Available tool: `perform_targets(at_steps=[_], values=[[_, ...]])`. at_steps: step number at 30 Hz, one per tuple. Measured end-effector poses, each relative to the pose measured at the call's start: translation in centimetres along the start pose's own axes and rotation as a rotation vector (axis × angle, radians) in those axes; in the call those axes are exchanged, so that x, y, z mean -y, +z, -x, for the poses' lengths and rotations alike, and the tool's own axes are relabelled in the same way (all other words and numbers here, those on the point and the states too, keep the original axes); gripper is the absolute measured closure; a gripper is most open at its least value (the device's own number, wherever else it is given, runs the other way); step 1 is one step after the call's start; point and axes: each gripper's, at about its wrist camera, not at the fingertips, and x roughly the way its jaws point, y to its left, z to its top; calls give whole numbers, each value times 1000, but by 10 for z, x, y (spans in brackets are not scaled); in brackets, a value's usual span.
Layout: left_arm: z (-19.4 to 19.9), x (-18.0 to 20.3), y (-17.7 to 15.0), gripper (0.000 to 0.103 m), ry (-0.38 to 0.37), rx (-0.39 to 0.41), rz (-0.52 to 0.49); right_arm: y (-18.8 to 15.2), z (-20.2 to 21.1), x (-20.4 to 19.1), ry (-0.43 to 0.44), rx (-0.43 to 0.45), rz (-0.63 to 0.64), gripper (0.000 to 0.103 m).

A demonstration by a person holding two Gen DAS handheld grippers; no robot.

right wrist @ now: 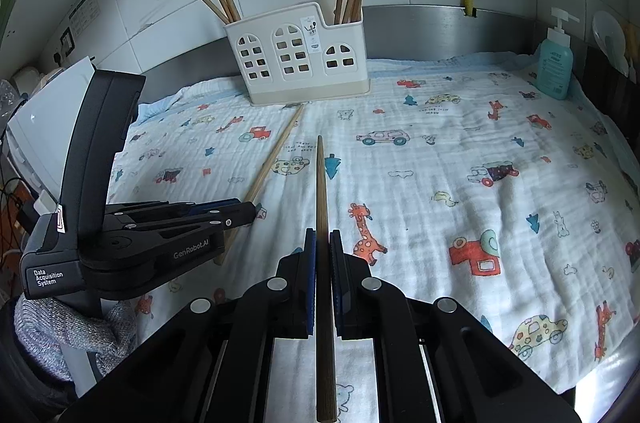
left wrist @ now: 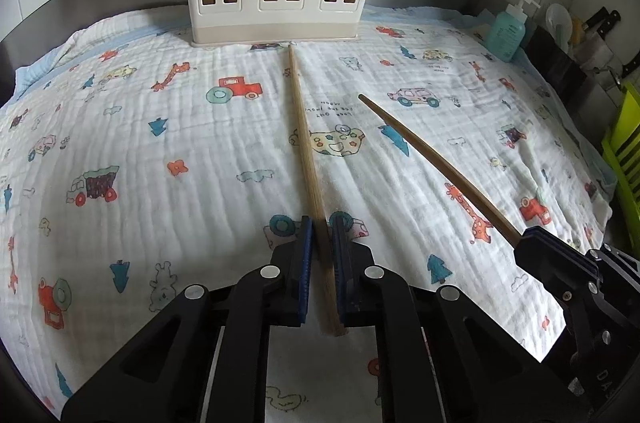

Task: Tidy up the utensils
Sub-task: 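Close the right tool on a chopstick while the left tool grasps the last one, then lift both held chopsticks up over the white holder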

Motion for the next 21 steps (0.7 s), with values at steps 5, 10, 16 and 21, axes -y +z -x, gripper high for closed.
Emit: perform_targets(at_steps=[5,10,16,21], values=[[9,-6,1,95,-30,25,13,4,6,-2,-5,16,14,96],[31,-13,10,97,-53,95,16,13,14,-7,-9,45,37,96],[58,-20,25,97,-77,187,5,33,26,-14,-3,92,67,96],[77,-26,40,97,-93,244,3,54,33,-18,11,112,97,96]])
